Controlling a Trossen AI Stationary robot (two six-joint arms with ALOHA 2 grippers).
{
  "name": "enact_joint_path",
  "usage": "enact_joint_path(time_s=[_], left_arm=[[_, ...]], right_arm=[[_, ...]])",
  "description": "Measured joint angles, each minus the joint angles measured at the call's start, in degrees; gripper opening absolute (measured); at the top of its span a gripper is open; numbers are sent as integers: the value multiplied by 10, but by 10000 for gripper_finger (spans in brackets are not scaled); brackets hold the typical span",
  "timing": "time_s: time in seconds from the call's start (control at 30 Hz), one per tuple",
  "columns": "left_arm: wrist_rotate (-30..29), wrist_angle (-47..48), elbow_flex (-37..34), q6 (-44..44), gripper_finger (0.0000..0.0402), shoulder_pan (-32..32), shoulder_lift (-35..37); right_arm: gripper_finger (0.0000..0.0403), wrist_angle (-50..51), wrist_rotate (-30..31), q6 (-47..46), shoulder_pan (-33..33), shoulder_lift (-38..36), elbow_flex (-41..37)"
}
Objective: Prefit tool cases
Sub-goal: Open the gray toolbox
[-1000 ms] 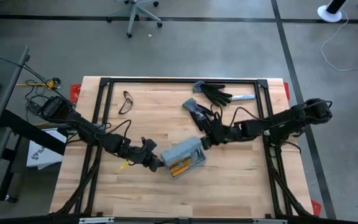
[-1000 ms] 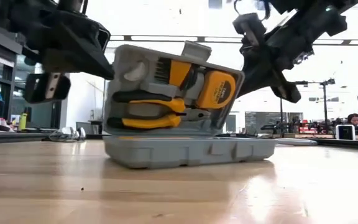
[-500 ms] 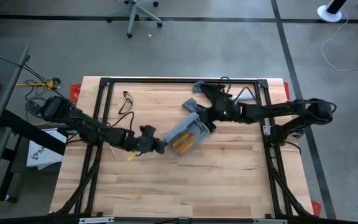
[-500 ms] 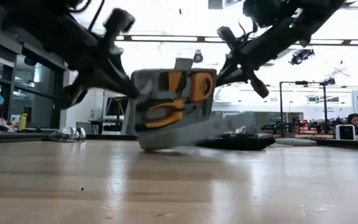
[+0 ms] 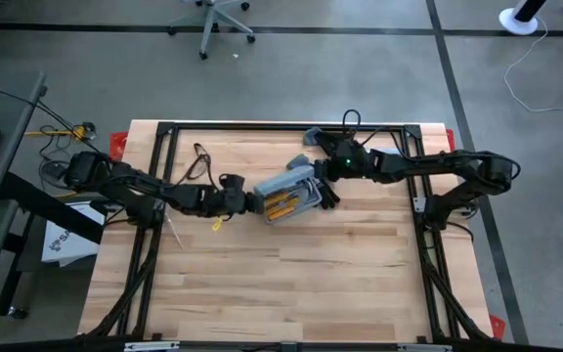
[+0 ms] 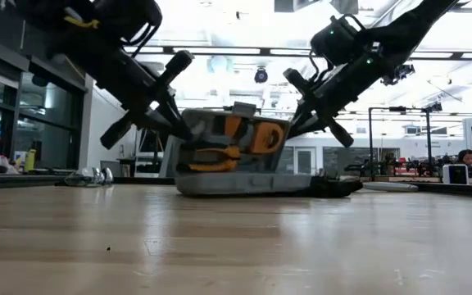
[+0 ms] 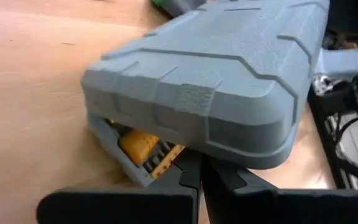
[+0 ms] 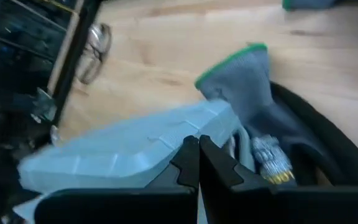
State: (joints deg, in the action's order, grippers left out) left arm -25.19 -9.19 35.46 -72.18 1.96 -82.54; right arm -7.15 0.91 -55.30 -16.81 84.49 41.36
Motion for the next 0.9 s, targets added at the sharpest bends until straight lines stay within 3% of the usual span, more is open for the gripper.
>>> enact_joint_path(time_s=[0.13, 0.23, 0.3, 0.43, 0.63, 0.9], left_arm=[[-19, 2, 1, 3, 0, -26, 0], [-23, -55, 9, 14, 0, -50, 2], [-13, -97, 11, 39, 0, -70, 3], [23, -105, 41, 90, 0, -111, 1], [77, -35, 71, 150, 0, -170, 3], [154, -18, 74, 169, 0, -235, -21]], right_arm=[[0, 37, -5, 4, 2, -1, 0], [0, -9, -82, 15, 10, -1, 6], [0, -20, -102, 22, 15, -3, 5], [0, -23, -72, 15, 23, 0, 2], [0, -23, -59, 14, 47, -1, 2], [0, -34, -35, 7, 74, -1, 2]])
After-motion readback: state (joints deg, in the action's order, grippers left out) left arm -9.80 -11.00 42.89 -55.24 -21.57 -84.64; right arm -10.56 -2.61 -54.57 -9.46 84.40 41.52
